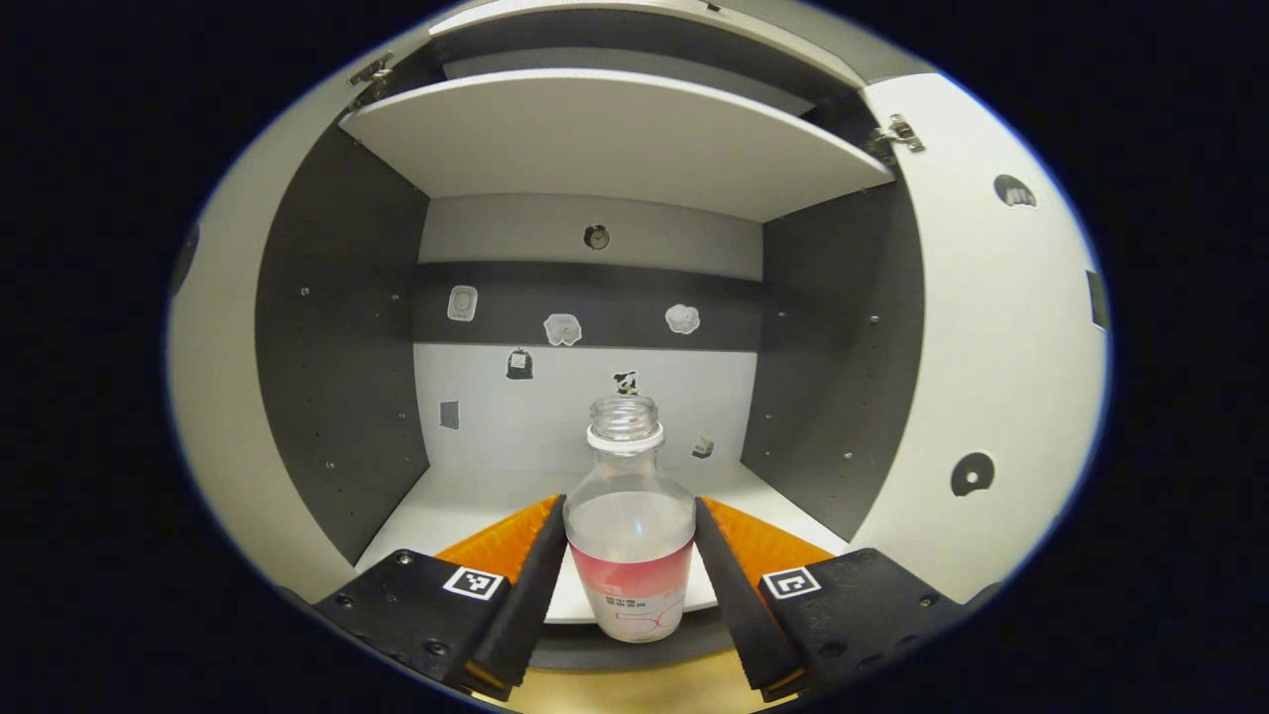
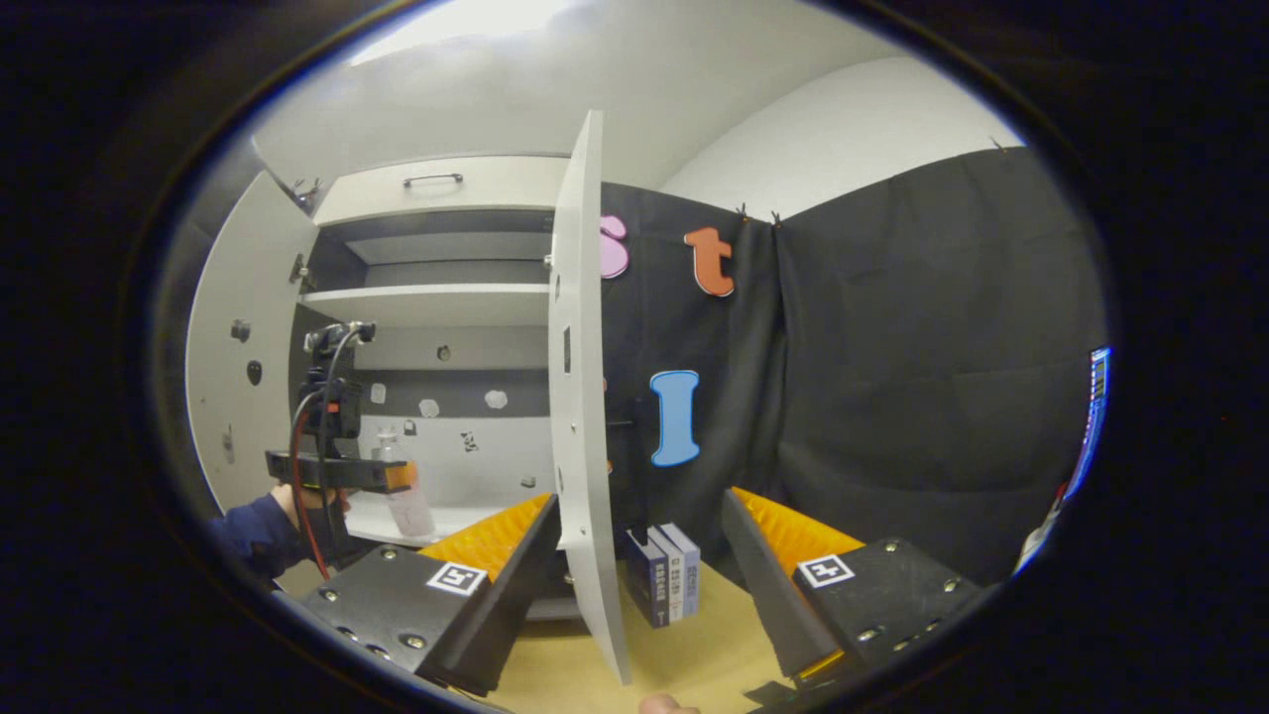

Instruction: Grasp the bottle in the cabinet with the left hand and place it on the coaster, then close the right door with the right hand and the left door with the left hand.

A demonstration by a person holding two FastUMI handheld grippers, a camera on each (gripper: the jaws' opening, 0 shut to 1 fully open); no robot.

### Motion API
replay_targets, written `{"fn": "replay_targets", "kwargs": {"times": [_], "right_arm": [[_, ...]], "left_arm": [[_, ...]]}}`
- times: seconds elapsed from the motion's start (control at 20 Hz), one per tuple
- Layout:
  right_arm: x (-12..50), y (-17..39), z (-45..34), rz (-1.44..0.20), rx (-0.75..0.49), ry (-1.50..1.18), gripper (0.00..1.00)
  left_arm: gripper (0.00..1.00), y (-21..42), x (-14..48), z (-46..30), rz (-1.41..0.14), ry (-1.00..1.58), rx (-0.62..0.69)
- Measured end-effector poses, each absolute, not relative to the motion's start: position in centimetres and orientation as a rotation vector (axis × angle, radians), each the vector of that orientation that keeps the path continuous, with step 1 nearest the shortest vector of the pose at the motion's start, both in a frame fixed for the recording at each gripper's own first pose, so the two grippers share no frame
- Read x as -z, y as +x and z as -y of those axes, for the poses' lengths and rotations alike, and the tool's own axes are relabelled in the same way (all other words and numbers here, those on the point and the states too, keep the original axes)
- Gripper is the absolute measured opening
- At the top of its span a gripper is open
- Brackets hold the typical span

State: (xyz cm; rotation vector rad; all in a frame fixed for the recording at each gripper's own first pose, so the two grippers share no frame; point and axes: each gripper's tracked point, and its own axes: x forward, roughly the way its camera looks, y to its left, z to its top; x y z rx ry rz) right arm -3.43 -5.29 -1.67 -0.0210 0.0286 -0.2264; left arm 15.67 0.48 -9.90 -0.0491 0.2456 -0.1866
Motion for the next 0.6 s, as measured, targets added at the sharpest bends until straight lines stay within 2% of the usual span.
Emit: {"fn": "replay_targets", "kwargs": {"times": [0.4, 0.6], "right_arm": [[2.7, -5.0, 4.9, -0.053, 0.172, 0.016, 0.98], [3.3, -5.0, 4.9, -0.075, 0.156, 0.027, 0.98]], "left_arm": [[0.8, 6.7, 11.4, 2.5, -0.217, -0.076, 0.401], [0.8, 2.5, 14.0, 1.9, -0.208, -0.107, 0.427]]}}
